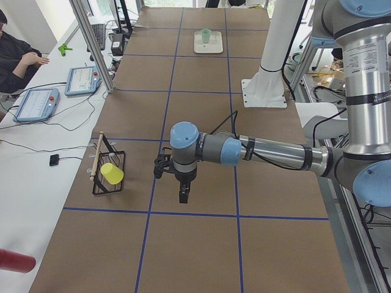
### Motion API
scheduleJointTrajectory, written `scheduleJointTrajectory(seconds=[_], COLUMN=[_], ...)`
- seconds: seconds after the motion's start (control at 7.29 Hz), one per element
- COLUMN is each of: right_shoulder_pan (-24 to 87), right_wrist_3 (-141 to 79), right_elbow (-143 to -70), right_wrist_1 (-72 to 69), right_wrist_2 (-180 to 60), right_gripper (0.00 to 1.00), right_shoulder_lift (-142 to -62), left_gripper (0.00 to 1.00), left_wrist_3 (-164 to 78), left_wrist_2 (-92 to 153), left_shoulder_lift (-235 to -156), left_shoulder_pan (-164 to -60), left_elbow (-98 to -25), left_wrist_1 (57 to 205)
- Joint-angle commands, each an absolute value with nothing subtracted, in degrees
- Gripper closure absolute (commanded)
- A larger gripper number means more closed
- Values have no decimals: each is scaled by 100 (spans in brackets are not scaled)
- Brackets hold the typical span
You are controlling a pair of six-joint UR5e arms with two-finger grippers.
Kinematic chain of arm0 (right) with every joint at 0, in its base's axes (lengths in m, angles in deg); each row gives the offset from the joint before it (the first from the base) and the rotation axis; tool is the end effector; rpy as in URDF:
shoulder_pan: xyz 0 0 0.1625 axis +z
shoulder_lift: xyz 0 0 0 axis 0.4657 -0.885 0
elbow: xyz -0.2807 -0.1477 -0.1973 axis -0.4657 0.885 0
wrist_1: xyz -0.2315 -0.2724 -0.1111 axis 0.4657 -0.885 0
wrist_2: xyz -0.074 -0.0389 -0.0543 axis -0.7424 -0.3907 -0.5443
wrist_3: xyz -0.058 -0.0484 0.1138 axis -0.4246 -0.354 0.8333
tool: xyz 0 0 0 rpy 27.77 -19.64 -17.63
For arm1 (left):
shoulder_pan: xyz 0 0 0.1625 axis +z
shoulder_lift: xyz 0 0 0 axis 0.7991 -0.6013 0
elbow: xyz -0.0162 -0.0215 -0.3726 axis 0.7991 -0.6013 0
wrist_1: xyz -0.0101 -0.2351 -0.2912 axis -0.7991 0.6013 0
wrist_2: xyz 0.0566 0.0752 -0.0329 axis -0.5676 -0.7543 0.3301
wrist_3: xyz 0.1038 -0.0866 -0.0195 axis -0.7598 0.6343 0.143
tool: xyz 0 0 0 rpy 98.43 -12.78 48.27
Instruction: Left arm grabs green cup and hands to right arm on tray
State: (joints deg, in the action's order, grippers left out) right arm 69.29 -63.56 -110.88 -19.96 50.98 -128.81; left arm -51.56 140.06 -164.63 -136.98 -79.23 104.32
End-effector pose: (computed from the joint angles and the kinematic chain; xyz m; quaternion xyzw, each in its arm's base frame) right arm 0.0860 -0.3881 0.6356 0.0364 -0.3773 -0.0562 0.9236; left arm -0.0020 -0.3886 0.5718 0.0233 0.3568 0.0231 0.9336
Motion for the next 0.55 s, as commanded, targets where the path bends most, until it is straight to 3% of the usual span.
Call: scheduleJointTrajectory(seconds=[0.0,0.41], right_shoulder_pan=[6622,6488], right_wrist_3=[-6136,-5932], right_elbow=[-10996,-10961], right_wrist_1=[-1982,-1982], right_wrist_2=[5093,5084], right_gripper=[0,0], right_shoulder_lift=[-12830,-12655], left_gripper=[0,0], left_wrist_3=[-5835,-5901], left_wrist_2=[14424,14267], left_shoulder_lift=[-16156,-16373], left_shoulder_pan=[-14091,-14427], left_elbow=[-8173,-8060], left_wrist_1=[10395,10175])
